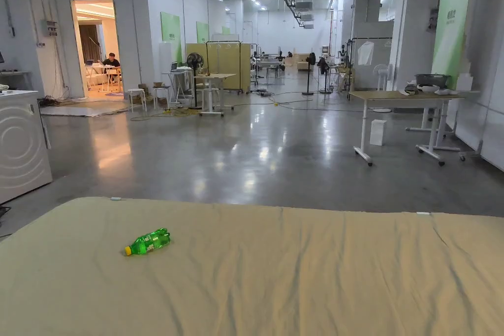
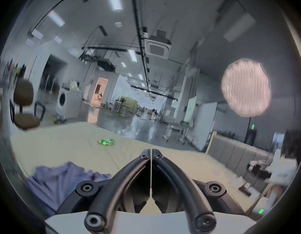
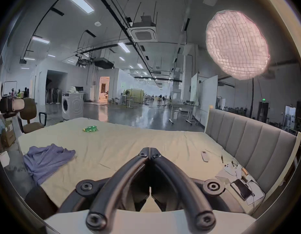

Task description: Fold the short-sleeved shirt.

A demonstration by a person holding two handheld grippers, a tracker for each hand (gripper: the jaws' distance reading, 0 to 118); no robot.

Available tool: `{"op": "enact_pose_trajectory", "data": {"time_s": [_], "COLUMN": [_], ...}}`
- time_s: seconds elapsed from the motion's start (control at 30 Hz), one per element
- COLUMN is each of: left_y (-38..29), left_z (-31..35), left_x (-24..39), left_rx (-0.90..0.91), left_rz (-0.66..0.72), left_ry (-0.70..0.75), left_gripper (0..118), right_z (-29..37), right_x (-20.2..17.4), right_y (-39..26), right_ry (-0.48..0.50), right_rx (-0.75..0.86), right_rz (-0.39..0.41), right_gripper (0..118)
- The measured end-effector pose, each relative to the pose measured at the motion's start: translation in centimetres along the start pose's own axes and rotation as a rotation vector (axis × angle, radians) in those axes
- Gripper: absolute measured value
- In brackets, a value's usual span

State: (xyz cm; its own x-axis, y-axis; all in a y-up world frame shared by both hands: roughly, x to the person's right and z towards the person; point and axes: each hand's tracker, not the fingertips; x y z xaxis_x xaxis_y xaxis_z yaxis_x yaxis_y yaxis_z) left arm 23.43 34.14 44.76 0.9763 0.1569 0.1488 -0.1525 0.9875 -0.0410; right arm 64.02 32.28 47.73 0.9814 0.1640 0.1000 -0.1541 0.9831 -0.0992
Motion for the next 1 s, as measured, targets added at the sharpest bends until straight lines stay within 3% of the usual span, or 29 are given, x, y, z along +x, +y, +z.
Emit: {"op": "enact_pose_trajectory", "data": {"time_s": [0.07,0.4,0.6,0.77,0.9,1.0], "left_y": [0.2,0.8,1.8,2.3,2.0,1.2], "left_z": [0.2,0.4,3.1,4.7,4.1,1.5], "left_x": [0.5,0.1,-1.3,-2.0,-3.8,-6.5], "left_rx": [-0.016,-0.04,-0.078,-0.094,-0.111,-0.217], "left_rz": [-0.045,-0.054,-0.105,-0.128,-0.083,-0.038], "left_ry": [0.0,0.002,0.09,0.154,0.151,0.145], "left_gripper": [0,0,0,1,18,45], "right_z": [0.5,0.8,0.9,1.7,1.8,1.6], "right_x": [-0.6,-0.7,0.1,1.5,2.3,2.5], "right_y": [0.6,0.8,-0.2,-1.6,-2.3,-2.8], "right_ry": [-0.031,0.034,0.09,0.119,0.112,0.102], "right_rx": [0.04,0.023,0.028,-0.003,-0.021,-0.042], "right_rz": [0.056,-0.017,-0.074,-0.182,-0.186,-0.199], "right_gripper": [0,0,0,0,0,0]}}
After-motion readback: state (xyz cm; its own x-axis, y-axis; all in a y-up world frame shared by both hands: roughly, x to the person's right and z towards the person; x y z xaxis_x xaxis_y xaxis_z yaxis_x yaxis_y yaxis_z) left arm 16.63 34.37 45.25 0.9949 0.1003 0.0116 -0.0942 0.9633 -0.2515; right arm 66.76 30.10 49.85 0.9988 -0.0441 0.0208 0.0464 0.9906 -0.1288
